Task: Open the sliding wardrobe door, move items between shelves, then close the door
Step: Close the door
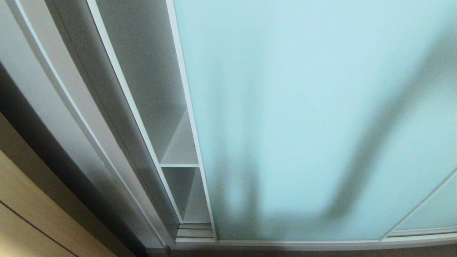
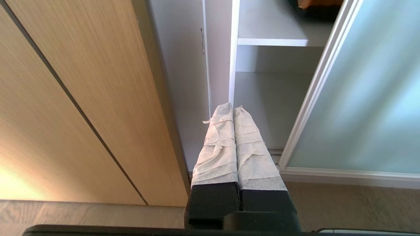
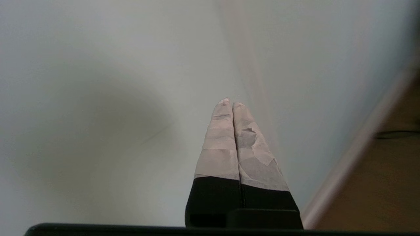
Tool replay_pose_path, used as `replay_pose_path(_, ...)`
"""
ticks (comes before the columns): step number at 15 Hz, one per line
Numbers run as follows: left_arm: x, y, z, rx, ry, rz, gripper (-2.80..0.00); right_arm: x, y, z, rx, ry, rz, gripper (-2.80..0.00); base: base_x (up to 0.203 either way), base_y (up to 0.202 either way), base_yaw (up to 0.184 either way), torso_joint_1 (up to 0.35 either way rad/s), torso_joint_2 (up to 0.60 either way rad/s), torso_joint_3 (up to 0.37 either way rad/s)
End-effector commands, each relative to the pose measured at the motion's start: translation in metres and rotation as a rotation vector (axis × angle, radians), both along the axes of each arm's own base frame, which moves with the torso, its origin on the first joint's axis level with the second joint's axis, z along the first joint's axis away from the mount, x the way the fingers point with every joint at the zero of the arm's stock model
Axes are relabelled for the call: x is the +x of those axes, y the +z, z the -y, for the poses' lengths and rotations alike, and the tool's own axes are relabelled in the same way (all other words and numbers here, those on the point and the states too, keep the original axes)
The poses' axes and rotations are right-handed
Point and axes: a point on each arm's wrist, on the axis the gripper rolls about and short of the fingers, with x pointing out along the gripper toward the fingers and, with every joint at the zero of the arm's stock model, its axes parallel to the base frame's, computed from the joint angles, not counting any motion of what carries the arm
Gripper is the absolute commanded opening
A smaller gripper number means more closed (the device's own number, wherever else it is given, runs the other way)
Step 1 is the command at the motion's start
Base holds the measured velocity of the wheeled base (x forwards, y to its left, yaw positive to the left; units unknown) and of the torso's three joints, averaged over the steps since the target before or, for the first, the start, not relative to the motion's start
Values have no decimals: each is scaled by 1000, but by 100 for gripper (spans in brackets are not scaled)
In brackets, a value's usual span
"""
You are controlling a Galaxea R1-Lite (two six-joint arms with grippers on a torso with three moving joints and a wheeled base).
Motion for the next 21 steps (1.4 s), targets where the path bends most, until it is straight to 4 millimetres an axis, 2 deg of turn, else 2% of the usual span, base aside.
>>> replay_pose_path(1,0,0,0,0,1,-3,-280,2,-3,29,12,-183,-31,-280,0,0,0,0,0,0)
replay_pose_path(4,0,0,0,0,1,-3,-280,-1,-13,74,42,-310,-96,-280,0,0,0,0,0,0)
replay_pose_path(7,0,0,0,0,1,-3,-280,5,-26,130,97,-303,-161,-280,0,0,0,0,0,0)
replay_pose_path(10,0,0,0,0,1,-3,-280,23,-24,175,79,-152,-154,-280,0,0,0,0,0,0)
replay_pose_path(13,0,0,0,0,1,-3,-280,47,-33,214,58,106,-155,-280,0,0,0,0,0,0)
replay_pose_path(15,0,0,0,0,1,-3,-280,58,-31,232,5,234,-138,-280,0,0,0,0,0,0)
replay_pose_path(18,0,0,0,0,1,-3,-280,67,-22,247,-37,296,-122,-280,0,0,0,0,0,0)
replay_pose_path(21,0,0,0,0,1,-3,-280,73,-31,258,-17,357,-132,-280,0,0,0,0,0,0)
